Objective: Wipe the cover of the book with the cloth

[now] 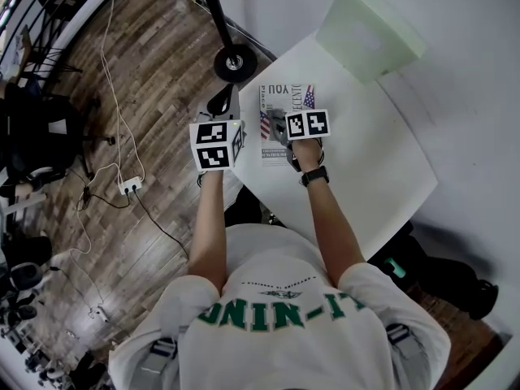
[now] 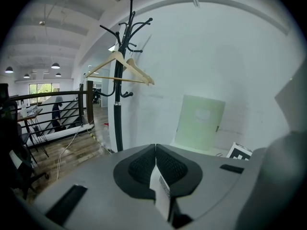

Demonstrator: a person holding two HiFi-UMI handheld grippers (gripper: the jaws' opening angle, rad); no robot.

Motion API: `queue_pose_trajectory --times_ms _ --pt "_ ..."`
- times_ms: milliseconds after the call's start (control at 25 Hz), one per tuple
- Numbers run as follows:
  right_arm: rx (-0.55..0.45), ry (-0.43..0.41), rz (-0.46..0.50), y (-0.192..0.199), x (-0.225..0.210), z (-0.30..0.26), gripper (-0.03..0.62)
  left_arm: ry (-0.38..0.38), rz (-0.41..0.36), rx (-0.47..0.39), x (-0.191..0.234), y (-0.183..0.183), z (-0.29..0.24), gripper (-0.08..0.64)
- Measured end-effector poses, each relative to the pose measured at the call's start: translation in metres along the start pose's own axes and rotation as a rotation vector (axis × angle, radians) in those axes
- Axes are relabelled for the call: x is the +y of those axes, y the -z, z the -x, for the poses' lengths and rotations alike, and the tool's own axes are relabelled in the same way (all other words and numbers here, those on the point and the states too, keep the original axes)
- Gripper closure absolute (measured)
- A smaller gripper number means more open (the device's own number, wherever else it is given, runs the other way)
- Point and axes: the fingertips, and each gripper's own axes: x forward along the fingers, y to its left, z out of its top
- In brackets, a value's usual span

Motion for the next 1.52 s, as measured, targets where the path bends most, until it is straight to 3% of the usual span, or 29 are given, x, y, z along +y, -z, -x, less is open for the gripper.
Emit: queue_pose_trajectory --times_ms 160,400,640,760,1080,1280,1520 --pt "-0.046 0.093 -0.031 -0.001 -0.040 0.032 0.557 0.016 -0.003 0.005 -0.008 0.001 -0.003 0.543" --pt "-0.134 0.147 -0.133 -0.003 -0.085 0.069 0.557 0.037 -0.012 0.002 -0.019 0.001 -0.005 0.543" --pt "-0.158 0.184 -0.164 -0.003 -0.097 0.080 0.557 0.031 -0.013 -0.006 -0.017 -0.002 -0.001 0.543" --pt "-0.143 0.215 -0.135 -0.005 -0.090 0.075 0.557 0.016 -0.008 -0.007 -0.011 -0.001 0.003 0.543" --pt "-0.024 -0.046 -0.004 0.015 0.031 0.005 0.557 -0.004 -0.004 -0.011 -0.005 -0.002 0.009 0.543" --pt "0.030 -0.039 0.064 0.028 0.047 -0.019 0.557 -0.005 -0.012 -0.005 -0.006 0.000 0.011 0.543" --pt "-0.010 0.009 0.019 0.023 0.008 0.005 0.557 -0.014 -0.012 -0.022 -0.004 -0.004 0.012 0.543"
